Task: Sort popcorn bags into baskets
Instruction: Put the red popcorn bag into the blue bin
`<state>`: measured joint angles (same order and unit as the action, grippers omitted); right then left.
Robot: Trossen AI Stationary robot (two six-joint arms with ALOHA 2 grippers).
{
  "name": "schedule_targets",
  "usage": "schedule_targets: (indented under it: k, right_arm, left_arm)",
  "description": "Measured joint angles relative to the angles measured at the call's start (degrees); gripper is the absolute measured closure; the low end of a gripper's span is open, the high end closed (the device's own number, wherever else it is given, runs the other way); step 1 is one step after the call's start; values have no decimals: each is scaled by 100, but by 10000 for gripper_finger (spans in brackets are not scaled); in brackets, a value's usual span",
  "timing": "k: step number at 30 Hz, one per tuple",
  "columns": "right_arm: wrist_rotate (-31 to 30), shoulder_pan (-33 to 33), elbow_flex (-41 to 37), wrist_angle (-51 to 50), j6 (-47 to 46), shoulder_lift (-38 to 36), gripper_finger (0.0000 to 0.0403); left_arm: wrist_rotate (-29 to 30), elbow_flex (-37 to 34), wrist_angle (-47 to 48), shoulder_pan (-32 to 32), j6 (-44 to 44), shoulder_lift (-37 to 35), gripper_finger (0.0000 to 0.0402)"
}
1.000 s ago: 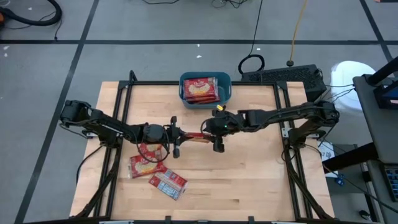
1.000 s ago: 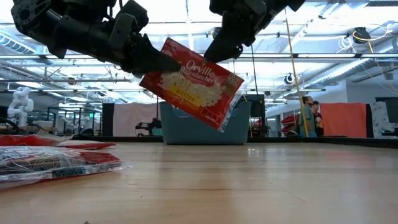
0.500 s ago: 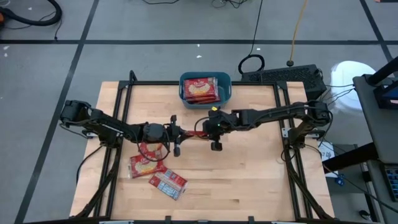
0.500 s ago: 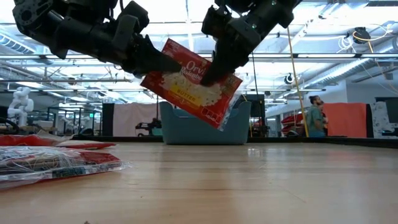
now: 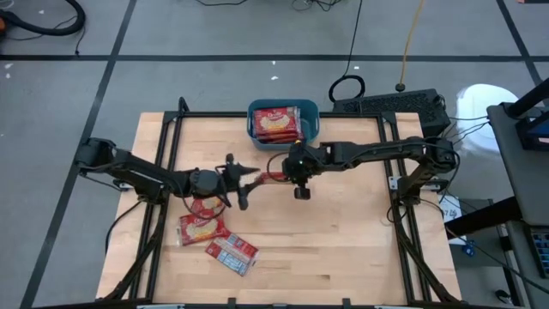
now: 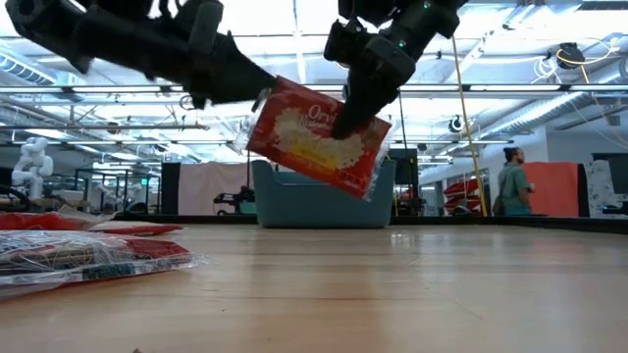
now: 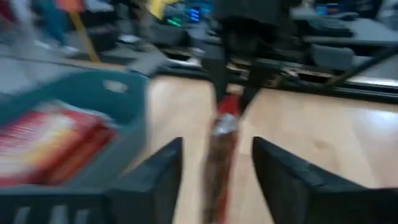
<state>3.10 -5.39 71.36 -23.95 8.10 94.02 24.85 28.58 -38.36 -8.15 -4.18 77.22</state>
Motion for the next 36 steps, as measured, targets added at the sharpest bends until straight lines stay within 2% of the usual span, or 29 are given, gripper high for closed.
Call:
schedule_targets:
  k: [5, 10, 16, 20, 24, 31, 36]
  right_arm:
    - [21, -211, 485, -753, 335, -2, 387]
    - [15, -601, 1000, -1171, 861, -1, 384]
    - [15, -1216, 1522, -1247, 1419, 0, 384]
    - [44, -1617, 1851, -1265, 1775, -2, 383]
    - [536, -1989, 2310, -1425, 1905, 113, 383]
    - [1044, -2394, 3481, -2448, 2431, 791, 383]
    - [1082, -2576, 4385, -3307, 2879, 1511, 383]
  left_arm:
    - [1080, 0, 698, -145, 113, -633, 132]
    - [1245, 0, 1304, -174, -314, -906, 112]
    - [1206, 0, 1733, -174, -990, -774, 142]
    - [1120, 2, 1690, -174, -1056, -661, 170]
    - [1116, 1, 1712, -174, -1072, -593, 193]
    - [1113, 0, 1583, -174, -1165, -595, 224]
    - [1103, 0, 1522, -177, -1185, -595, 239]
